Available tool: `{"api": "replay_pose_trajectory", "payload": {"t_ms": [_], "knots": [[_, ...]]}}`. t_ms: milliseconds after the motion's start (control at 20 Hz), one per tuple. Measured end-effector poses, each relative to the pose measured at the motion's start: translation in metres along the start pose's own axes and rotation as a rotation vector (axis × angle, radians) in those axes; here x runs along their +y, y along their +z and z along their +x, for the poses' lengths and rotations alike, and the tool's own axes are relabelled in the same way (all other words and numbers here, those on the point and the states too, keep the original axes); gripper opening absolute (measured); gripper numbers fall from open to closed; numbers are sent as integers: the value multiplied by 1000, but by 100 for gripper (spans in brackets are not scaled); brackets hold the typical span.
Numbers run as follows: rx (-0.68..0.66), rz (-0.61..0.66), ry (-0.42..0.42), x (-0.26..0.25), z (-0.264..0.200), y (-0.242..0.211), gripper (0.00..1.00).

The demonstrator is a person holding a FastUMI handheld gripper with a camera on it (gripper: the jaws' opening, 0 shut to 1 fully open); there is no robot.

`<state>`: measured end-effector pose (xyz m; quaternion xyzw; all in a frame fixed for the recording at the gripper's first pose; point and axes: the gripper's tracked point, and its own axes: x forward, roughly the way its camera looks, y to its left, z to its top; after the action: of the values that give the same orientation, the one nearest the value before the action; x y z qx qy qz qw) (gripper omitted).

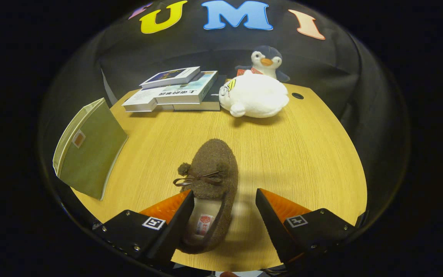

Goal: Open the storage box then place both shoes into the box .Put the left shoe in first, then the right shoe, with the right side of both shoes facing outward in a uniform manner.

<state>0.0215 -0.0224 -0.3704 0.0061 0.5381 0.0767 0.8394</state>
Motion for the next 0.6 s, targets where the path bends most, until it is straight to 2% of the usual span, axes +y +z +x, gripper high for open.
{"api": "replay_pose_trajectory", "payload": {"t_ms": [250, 450, 550, 600], "knots": [[38, 2, 10, -8, 13, -14, 98], [68, 55, 29, -8, 27, -20, 98], [80, 87, 56, -4, 34, -21, 95], [86, 102, 74, -1, 34, -21, 89]]}}
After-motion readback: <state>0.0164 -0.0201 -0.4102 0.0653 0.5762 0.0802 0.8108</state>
